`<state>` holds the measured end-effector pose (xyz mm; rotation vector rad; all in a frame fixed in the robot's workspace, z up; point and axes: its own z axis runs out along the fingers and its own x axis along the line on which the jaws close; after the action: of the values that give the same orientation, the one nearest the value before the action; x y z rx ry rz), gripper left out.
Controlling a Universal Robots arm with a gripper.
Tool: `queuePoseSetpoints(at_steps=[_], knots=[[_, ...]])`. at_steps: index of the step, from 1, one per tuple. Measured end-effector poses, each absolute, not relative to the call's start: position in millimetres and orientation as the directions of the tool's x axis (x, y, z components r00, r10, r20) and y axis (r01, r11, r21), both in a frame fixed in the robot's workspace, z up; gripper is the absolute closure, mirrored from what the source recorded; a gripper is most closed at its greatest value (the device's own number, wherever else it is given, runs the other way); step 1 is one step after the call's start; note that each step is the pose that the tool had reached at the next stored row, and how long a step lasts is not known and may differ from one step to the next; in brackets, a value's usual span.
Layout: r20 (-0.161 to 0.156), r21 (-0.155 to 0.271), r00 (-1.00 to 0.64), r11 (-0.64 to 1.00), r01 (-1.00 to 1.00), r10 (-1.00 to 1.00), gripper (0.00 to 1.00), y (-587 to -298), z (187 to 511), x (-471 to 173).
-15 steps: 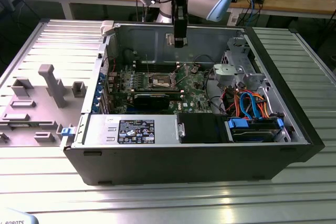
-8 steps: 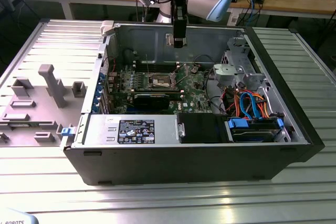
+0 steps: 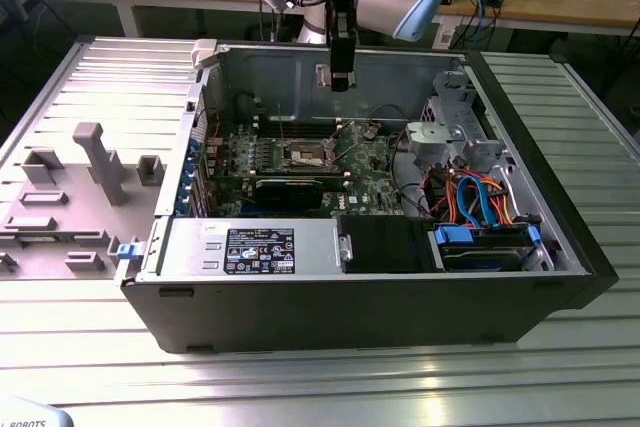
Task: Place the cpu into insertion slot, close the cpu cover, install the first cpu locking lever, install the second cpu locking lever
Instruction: 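Place the cpu into insertion slot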
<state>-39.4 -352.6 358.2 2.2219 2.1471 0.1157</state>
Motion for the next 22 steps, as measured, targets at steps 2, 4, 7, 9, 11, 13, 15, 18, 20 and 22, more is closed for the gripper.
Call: queuePoseSetpoints(at_steps=[2,4,7,9,11,13,15,18,20,22], knots=[[0.019,0.088,0.029,-0.030,0.996,0.999,0.46,-353,358,-40],[0.019,0.088,0.026,-0.028,0.996,0.999,0.46,-353,357,-40],[0.020,0.088,0.026,-0.028,0.996,0.999,0.46,-353,354,-43],[0.019,0.088,0.026,-0.027,0.996,0.999,0.46,-353,353,-43],[0.019,0.088,0.026,-0.028,0.996,0.999,0.46,-353,352,-44],[0.019,0.088,0.026,-0.028,0.996,0.999,0.46,-353,351,-44],[0.019,0.088,0.026,-0.028,0.996,0.999,0.46,-353,351,-44],[0.020,0.088,0.026,-0.028,0.996,0.999,0.46,-353,350,-44],[0.020,0.088,0.026,-0.028,0.996,0.999,0.46,-353,350,-44],[0.020,0.088,0.026,-0.028,0.996,0.999,0.46,-353,348,-44]])
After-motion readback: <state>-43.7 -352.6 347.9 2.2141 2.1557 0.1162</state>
